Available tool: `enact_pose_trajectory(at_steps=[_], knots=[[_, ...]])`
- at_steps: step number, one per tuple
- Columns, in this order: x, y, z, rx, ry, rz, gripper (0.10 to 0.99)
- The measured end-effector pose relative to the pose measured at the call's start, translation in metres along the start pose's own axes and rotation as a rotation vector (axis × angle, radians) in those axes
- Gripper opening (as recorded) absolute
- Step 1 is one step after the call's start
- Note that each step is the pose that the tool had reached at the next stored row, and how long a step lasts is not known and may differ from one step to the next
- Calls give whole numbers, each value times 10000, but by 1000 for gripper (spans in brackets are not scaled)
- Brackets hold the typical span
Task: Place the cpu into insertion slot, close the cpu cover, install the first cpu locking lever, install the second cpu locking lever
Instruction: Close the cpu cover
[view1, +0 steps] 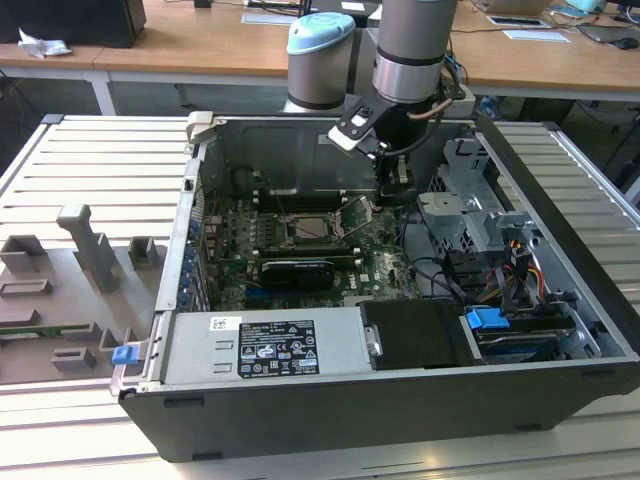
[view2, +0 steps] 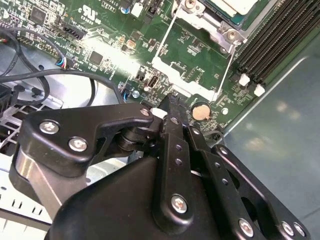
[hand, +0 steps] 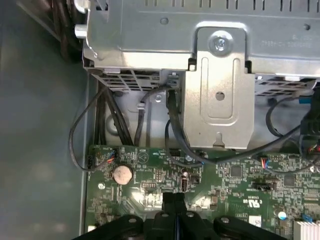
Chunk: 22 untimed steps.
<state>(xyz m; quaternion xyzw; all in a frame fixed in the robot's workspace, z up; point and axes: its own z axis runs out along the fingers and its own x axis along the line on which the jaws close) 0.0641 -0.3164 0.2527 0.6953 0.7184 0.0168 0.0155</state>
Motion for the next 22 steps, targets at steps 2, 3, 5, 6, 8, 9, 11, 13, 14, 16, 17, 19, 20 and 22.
enact_pose_trajectory(at_steps=[2,3,5,6,8,9,11,13,14,16,17,19,20,22], knots=[[0,9,32,30,2,0,106],[0,13,48,50,2,0,106],[-1,14,58,199,5,1,106],[0,14,59,295,9,1,106],[0,14,55,453,13,1,106],[0,15,51,480,13,2,106],[0,7,50,493,17,2,106],[1,-9,49,493,15,1,106],[1,-16,48,494,15,2,106],[1,-26,48,493,16,1,106],[1,-28,48,493,16,1,106],[1,-31,48,493,15,1,106],[2,-35,48,494,15,3,106],[2,-41,47,493,16,1,106]])
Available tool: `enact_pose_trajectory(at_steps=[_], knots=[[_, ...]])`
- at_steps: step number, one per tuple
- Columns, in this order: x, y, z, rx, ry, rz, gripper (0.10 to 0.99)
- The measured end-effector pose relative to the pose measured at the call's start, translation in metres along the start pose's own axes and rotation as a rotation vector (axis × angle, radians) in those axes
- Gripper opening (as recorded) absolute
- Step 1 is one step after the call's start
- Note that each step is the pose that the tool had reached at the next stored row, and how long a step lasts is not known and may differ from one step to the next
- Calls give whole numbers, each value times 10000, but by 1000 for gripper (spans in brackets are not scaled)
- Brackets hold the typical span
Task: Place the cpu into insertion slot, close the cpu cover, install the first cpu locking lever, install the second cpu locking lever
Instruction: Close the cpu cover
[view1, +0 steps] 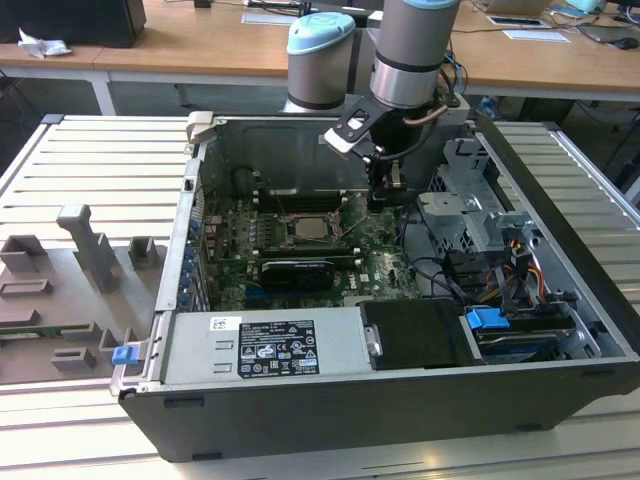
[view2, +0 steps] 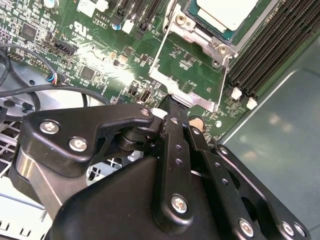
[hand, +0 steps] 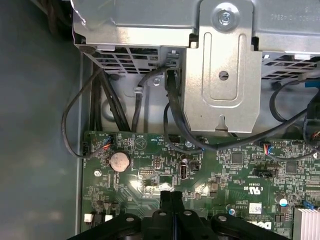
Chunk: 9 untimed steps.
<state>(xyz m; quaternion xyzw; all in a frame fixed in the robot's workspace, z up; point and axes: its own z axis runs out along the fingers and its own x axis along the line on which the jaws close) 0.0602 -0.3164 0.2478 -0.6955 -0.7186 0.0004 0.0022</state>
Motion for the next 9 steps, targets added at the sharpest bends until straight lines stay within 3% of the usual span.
enact_pose_trajectory(at_steps=[9], knots=[[2,-52,0,0,1,-1,106]])
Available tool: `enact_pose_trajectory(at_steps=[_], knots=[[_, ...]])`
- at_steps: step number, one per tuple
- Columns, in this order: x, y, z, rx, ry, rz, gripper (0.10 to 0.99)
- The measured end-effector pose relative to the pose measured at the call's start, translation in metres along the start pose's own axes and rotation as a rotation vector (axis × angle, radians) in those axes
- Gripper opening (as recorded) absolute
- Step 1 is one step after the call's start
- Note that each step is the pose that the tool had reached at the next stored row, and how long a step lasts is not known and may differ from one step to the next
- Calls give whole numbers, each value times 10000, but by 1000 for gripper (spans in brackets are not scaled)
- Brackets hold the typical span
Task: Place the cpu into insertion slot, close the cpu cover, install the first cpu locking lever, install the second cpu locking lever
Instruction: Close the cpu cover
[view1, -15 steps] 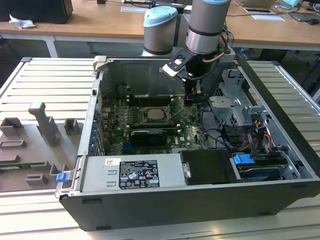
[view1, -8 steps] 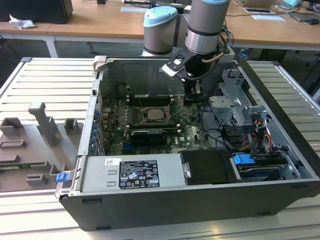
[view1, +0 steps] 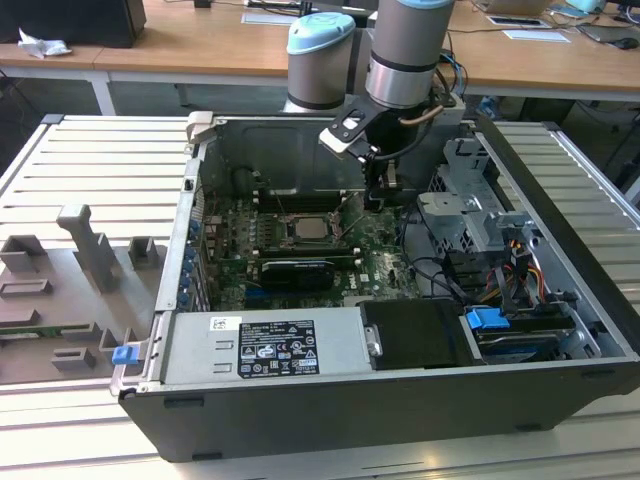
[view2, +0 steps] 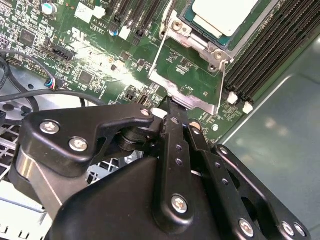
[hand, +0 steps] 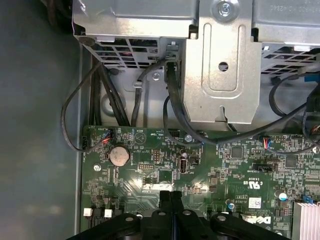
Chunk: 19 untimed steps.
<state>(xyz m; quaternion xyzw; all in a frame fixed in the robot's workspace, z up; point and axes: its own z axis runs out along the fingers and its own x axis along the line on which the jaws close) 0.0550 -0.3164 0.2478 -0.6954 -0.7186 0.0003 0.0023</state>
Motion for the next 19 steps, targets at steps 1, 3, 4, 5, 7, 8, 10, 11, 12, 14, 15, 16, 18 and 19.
enact_pose_trajectory(at_steps=[1,3,4,5,7,8,10,11,12,14,15,16,18,19], knots=[[0,-4,0,0,0,2,106],[1,-25,0,0,-1,2,106],[1,-38,0,0,0,2,106],[2,-63,0,0,0,1,106],[4,-105,1,0,1,1,106],[4,-123,1,0,0,3,106],[5,-160,1,0,0,1,106],[7,-192,2,0,1,1,106],[7,-216,2,0,0,2,106],[8,-260,2,1,-1,2,106],[9,-278,3,0,0,2,106],[9,-295,3,0,0,1,106],[12,-342,8,-1,3,1,106],[12,-367,11,0,1,0,106]])
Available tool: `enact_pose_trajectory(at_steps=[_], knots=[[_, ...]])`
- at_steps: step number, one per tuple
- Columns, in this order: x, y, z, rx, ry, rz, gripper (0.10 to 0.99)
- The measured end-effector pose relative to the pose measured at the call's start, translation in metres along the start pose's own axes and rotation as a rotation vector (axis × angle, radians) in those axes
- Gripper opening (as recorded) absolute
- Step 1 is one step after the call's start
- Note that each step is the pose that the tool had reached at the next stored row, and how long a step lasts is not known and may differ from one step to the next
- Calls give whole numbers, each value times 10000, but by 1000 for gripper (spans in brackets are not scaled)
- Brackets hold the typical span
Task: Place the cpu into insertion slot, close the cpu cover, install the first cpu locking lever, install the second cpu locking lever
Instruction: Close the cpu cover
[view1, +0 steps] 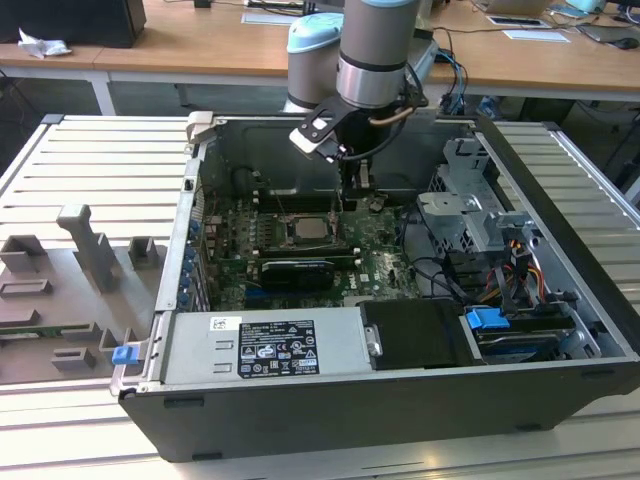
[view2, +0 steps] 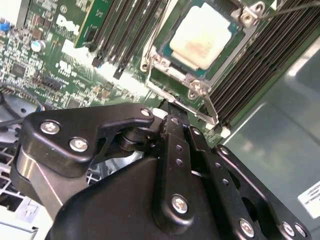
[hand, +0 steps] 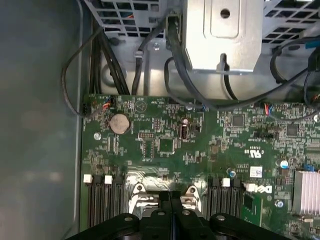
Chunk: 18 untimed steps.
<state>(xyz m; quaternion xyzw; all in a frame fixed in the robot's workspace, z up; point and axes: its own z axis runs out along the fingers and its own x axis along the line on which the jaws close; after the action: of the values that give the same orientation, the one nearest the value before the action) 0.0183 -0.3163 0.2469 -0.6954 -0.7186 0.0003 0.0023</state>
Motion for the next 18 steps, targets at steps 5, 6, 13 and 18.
enact_pose_trajectory(at_steps=[5,6,13,18], knots=[[4,-114,28,0,0,1,106],[5,-132,35,1,-2,2,106],[14,-253,95,2,-14,2,106],[40,-409,109,1,-12,-7,106]])
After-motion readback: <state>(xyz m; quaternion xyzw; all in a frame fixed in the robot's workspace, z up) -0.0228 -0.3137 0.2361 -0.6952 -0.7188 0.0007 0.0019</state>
